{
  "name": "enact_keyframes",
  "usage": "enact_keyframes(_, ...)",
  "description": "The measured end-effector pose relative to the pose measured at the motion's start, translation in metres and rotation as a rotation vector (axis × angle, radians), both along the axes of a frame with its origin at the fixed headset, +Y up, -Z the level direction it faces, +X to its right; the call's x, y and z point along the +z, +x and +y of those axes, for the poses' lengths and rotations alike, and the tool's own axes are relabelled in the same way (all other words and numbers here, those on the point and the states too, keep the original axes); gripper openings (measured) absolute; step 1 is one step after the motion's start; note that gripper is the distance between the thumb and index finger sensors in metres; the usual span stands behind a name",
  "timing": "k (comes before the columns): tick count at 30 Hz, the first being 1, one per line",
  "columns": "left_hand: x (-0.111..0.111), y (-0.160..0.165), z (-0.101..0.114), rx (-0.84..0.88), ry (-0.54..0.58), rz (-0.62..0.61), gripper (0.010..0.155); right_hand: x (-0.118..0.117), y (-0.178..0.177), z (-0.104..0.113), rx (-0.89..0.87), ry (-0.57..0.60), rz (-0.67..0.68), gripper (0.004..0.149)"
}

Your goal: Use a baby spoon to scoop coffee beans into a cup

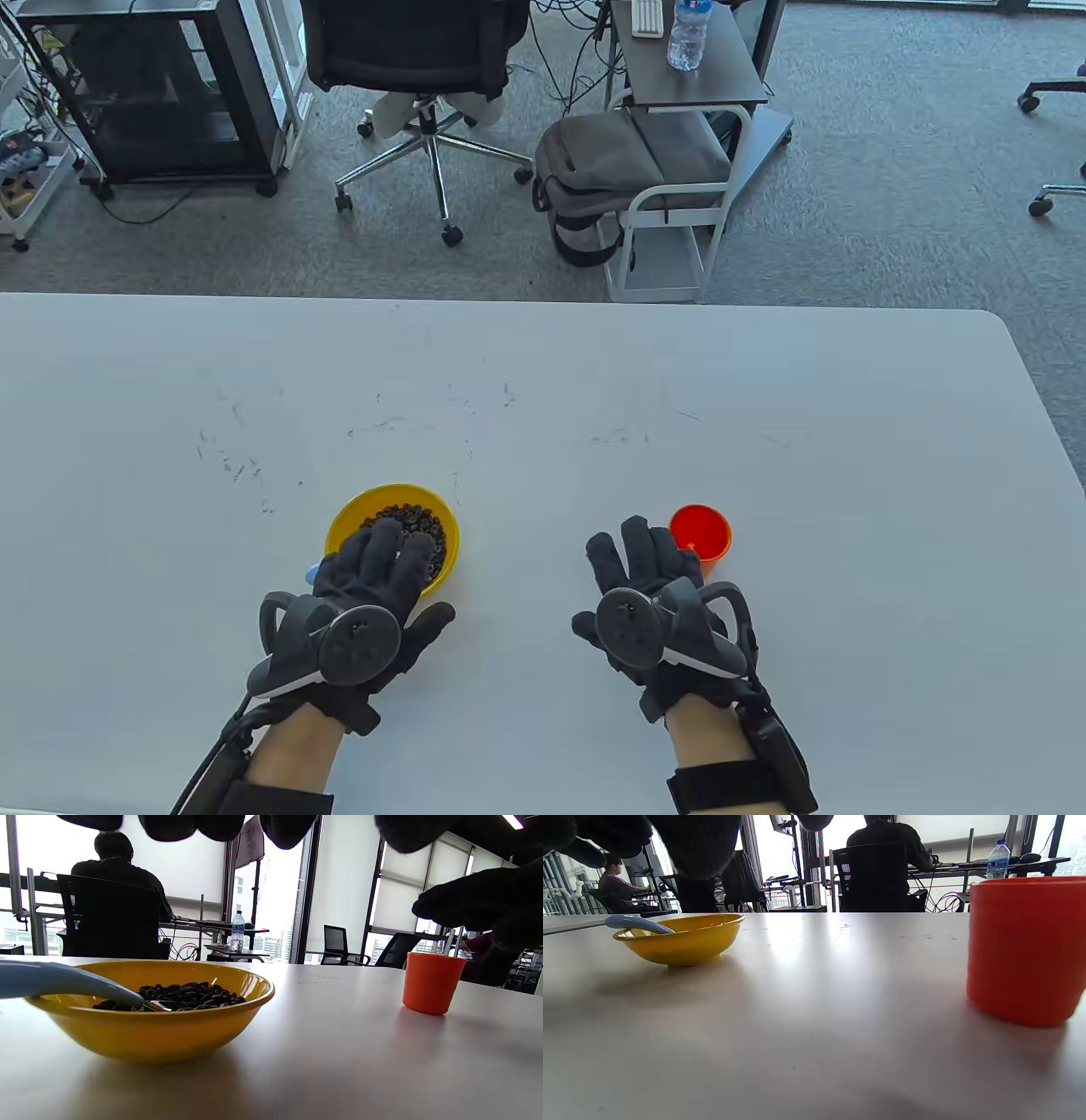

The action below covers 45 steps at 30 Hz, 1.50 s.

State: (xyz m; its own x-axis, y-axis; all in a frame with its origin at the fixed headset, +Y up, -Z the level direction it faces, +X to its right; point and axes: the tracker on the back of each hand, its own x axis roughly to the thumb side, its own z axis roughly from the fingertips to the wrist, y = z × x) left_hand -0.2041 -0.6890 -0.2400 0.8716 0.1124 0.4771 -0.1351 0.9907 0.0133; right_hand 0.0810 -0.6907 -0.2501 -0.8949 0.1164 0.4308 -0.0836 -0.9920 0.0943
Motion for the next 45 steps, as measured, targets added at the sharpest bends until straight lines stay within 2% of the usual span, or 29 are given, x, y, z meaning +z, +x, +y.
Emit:
enact_keyframes(9, -0.001, 0.002, -0.003, -0.004, -0.029, -0.002, 0.076, -0.001, 0.006, 0.002, -0.028, -0.018, -0.022, 0.083)
enact_keyframes(12, -0.002, 0.001, -0.003, 0.006, -0.031, -0.001, 0.076, -0.004, 0.022, 0.006, -0.078, -0.005, -0.083, 0.083)
enact_keyframes(18, -0.002, 0.001, -0.004, 0.026, -0.041, -0.002, 0.076, -0.011, 0.069, 0.004, -0.223, -0.006, -0.299, 0.083)
enact_keyframes(19, -0.003, 0.002, -0.004, 0.028, -0.046, -0.003, 0.076, -0.013, 0.078, 0.002, -0.257, -0.006, -0.377, 0.083)
enact_keyframes(21, -0.004, 0.002, -0.005, 0.029, -0.056, -0.002, 0.075, -0.016, 0.087, -0.002, -0.288, -0.018, -0.446, 0.081)
enact_keyframes(29, -0.007, -0.003, -0.007, 0.05, -0.083, 0.01, 0.075, -0.027, 0.091, -0.035, -0.263, -0.203, -0.507, 0.073)
enact_keyframes(39, -0.009, -0.002, -0.007, 0.067, -0.102, 0.015, 0.074, -0.027, 0.086, -0.04, -0.237, -0.053, -0.52, 0.053)
enact_keyframes(45, -0.009, -0.003, -0.008, 0.069, -0.109, 0.022, 0.074, -0.027, 0.087, -0.04, -0.226, -0.002, -0.51, 0.049)
